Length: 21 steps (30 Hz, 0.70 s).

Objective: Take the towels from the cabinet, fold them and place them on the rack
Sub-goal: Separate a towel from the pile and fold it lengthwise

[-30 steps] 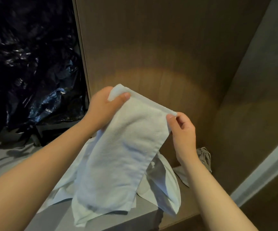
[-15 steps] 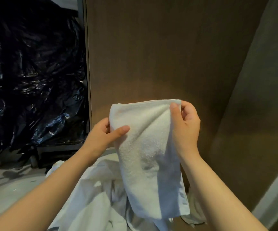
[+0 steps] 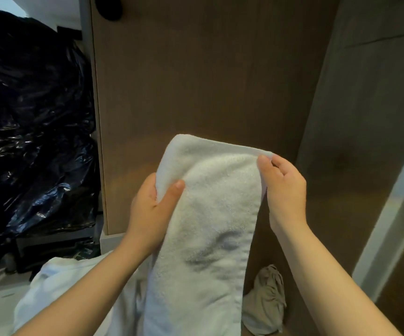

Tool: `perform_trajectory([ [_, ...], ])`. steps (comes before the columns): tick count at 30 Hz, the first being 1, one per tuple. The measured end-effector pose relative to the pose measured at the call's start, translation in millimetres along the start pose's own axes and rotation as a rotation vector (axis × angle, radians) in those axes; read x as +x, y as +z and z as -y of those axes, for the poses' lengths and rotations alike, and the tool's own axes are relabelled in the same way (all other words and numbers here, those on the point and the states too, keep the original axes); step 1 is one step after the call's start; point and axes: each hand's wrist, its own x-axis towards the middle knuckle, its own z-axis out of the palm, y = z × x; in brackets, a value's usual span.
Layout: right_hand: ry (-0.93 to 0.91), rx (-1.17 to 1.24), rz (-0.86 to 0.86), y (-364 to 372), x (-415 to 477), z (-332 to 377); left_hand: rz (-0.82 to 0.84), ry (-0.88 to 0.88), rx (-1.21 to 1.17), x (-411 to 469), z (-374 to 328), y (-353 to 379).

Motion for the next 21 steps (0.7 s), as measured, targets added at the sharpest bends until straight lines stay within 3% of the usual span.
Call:
perform_trajectory([
  [7,0.261,0.044,0.178,-30.7,-37.1,8.5,0.060,0.081,-0.056,14.2,-23.8,15.1],
  [14,-0.017,-0.198,-0.189,-60.9,-68.6,14.4,0.157,0.133,-0.150,15.0,-41.4,42.3],
  [21,-0.166,-0.371,-0.353,-116.6,-57.9,62.3,0.293,0.191,-0.243,24.2,-88.7,101.7],
])
